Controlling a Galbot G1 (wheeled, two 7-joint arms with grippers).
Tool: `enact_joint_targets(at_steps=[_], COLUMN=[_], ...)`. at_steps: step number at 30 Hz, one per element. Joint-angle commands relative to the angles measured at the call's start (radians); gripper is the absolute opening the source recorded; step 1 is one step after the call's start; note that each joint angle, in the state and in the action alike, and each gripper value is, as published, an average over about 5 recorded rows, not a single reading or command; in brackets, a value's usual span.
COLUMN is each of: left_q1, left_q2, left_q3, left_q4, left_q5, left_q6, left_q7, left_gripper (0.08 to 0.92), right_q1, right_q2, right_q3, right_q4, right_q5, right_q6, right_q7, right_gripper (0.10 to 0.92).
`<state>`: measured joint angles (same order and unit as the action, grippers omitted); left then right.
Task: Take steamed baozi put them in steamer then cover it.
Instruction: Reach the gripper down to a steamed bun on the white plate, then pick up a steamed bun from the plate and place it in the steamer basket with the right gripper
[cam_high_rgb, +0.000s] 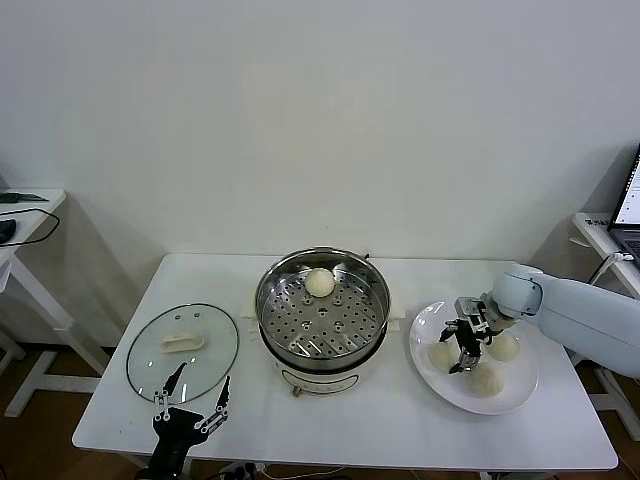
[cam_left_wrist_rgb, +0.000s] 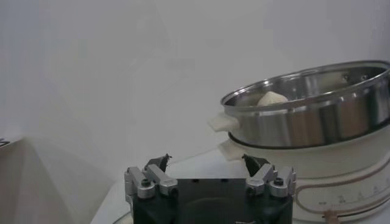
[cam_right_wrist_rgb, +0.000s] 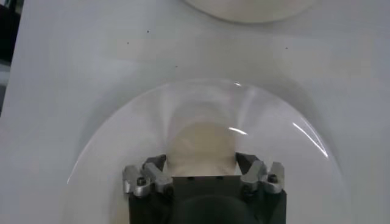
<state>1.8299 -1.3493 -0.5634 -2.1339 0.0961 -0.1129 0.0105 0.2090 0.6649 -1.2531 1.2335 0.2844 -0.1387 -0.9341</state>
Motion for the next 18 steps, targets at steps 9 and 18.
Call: enact_joint_targets(at_steps=[9,18], left_q1=[-0.004,-0.010], left_q2=[0.006,0.011], left_q3=[0.011,0.031], left_q4=[-0.002,-0.002], left_q5=[0.002,0.000], left_q6=[-0.008,-0.015], left_q7=[-0.002,-0.009], left_gripper=[0.823,0.823], right_q1=[0.250,0.586], right_q2=[0.036,0.231], right_q3=[0.017,-0.114], right_q4=[0.016,0.061], right_q5=[-0.058,0.121], right_q6=[0.038,0.021], right_q7=[-0.217,-0.337], right_gripper=[0.679,0.664])
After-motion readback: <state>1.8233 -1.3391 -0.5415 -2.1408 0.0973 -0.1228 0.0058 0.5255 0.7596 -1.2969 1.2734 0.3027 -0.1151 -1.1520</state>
